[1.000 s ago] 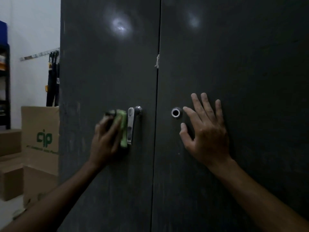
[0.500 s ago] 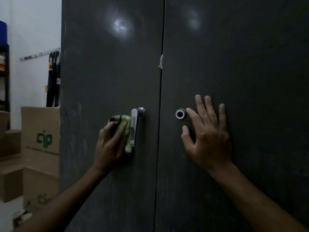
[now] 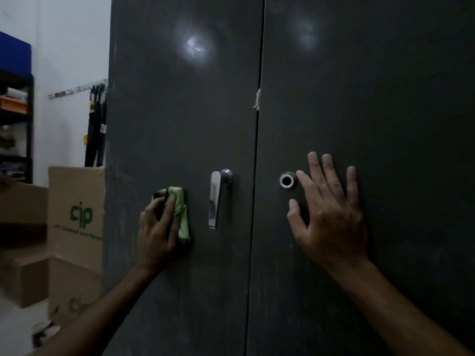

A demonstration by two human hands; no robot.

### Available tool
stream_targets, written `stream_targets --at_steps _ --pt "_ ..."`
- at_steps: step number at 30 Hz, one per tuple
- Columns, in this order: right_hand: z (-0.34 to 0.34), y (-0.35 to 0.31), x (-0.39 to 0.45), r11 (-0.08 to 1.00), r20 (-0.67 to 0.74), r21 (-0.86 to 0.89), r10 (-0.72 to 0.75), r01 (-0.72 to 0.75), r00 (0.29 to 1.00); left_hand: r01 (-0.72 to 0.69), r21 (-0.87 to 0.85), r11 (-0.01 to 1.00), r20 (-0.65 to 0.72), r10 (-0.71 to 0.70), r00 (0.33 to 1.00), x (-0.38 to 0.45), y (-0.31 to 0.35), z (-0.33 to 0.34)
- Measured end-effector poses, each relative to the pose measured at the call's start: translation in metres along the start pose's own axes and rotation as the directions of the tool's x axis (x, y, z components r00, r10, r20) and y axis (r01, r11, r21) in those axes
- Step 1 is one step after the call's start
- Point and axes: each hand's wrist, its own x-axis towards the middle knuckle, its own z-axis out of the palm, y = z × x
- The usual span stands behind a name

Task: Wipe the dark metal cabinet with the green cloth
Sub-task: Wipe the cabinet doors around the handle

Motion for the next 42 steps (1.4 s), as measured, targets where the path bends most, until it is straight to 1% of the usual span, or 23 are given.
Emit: stream_targets --at_steps 1,2,3,5,6,7,9,12,14,16,19,20,21,25,27,29,32,33,34,36,39,41,42 --pt "0.001 0.001 0.000 1.000 -0.004 0.000 -0.006 0.006 1.000 -0.026 0.019 0.999 0.014 0.026 1.000 0.006 -0.012 -0.005" --pt "0.002 0.002 -0.001 1.000 -0.006 -0.003 -0.011 0.011 1.000 0.031 0.033 0.999 0.009 -0.031 0.999 0.019 -0.024 -0.009" --pt "0.002 0.002 -0.001 1.000 -0.007 -0.012 -0.017 0.017 1.000 0.162 0.036 0.986 -0.013 -0.162 0.987 0.038 -0.035 -0.012" --pt "0.004 0.002 -0.002 0.999 -0.006 -0.034 -0.025 0.024 1.000 0.489 0.017 0.872 -0.072 -0.486 0.871 0.087 -0.058 -0.018" --pt "0.004 0.002 -0.002 0.999 -0.002 -0.041 -0.028 0.028 1.000 0.605 0.011 0.796 -0.082 -0.602 0.794 0.109 -0.065 -0.020" --pt "0.005 0.002 -0.002 0.998 0.002 -0.046 -0.033 0.033 0.999 0.657 0.023 0.753 -0.083 -0.654 0.752 0.124 -0.065 -0.022" --pt "0.005 0.003 -0.003 0.997 0.004 -0.058 -0.046 0.046 0.999 0.601 0.044 0.798 -0.081 -0.596 0.799 0.121 -0.046 -0.020" --pt "0.007 0.004 -0.004 0.993 -0.001 -0.088 -0.076 0.076 0.997 0.305 -0.032 0.952 0.002 -0.305 0.952 0.052 -0.010 -0.012" --pt "0.008 0.005 -0.004 0.992 0.000 -0.092 -0.087 0.086 0.996 0.208 -0.003 0.978 0.037 -0.208 0.977 0.017 -0.022 -0.011" --pt "0.008 0.006 -0.003 0.992 0.012 -0.093 -0.086 0.086 0.996 0.359 0.029 0.933 -0.007 -0.359 0.933 0.033 -0.054 -0.017" --pt "0.009 0.007 -0.004 0.992 0.032 -0.096 -0.076 0.079 0.997 0.702 0.006 0.712 -0.069 -0.700 0.710 0.103 -0.099 -0.023" --pt "0.010 0.007 -0.003 0.992 0.034 -0.099 -0.074 0.077 0.997 0.738 -0.006 0.675 -0.059 -0.737 0.673 0.126 -0.102 -0.024" --pt "0.011 0.006 -0.003 0.992 0.035 -0.103 -0.072 0.076 0.997 0.733 -0.012 0.680 -0.054 -0.732 0.679 0.142 -0.098 -0.023" --pt "0.013 0.006 -0.004 0.991 0.028 -0.108 -0.072 0.074 0.997 0.452 -0.007 0.892 -0.086 -0.451 0.888 0.109 -0.052 -0.013" --pt "0.014 0.007 -0.005 0.991 0.034 -0.111 -0.075 0.078 0.997 0.427 0.002 0.904 -0.070 -0.426 0.902 0.067 -0.051 -0.011" --pt "0.014 0.008 -0.005 0.992 0.037 -0.103 -0.072 0.076 0.997 0.569 0.006 0.823 -0.084 -0.566 0.820 0.061 -0.069 -0.014" --pt "0.015 0.007 -0.005 0.992 0.032 -0.109 -0.068 0.072 0.997 0.811 0.008 0.585 -0.100 -0.807 0.582 0.121 -0.101 -0.021" --pt "0.015 0.007 -0.004 0.992 0.031 -0.106 -0.069 0.072 0.997 0.825 0.004 0.565 -0.090 -0.821 0.563 0.145 -0.107 -0.022" --pt "0.016 0.008 -0.004 0.992 0.027 -0.102 -0.071 0.073 0.997 0.806 0.011 0.591 -0.082 -0.803 0.590 0.167 -0.107 -0.023" --pt "0.016 0.008 -0.004 0.992 0.023 -0.103 -0.075 0.077 0.997 0.703 0.013 0.711 -0.085 -0.700 0.709 0.199 -0.096 -0.019" --pt "0.016 0.008 -0.005 0.992 0.018 -0.099 -0.078 0.080 0.997 0.436 0.025 0.900 -0.096 -0.432 0.897 0.189 -0.077 -0.010" --pt "0.016 0.008 -0.005 0.992 0.020 -0.096 -0.077 0.079 0.997 0.340 0.055 0.939 -0.083 -0.335 0.939 0.159 -0.085 -0.010" --pt "0.015 0.008 -0.005 0.992 0.029 -0.096 -0.076 0.078 0.997 0.381 0.084 0.921 -0.094 -0.373 0.923 0.151 -0.096 -0.013"
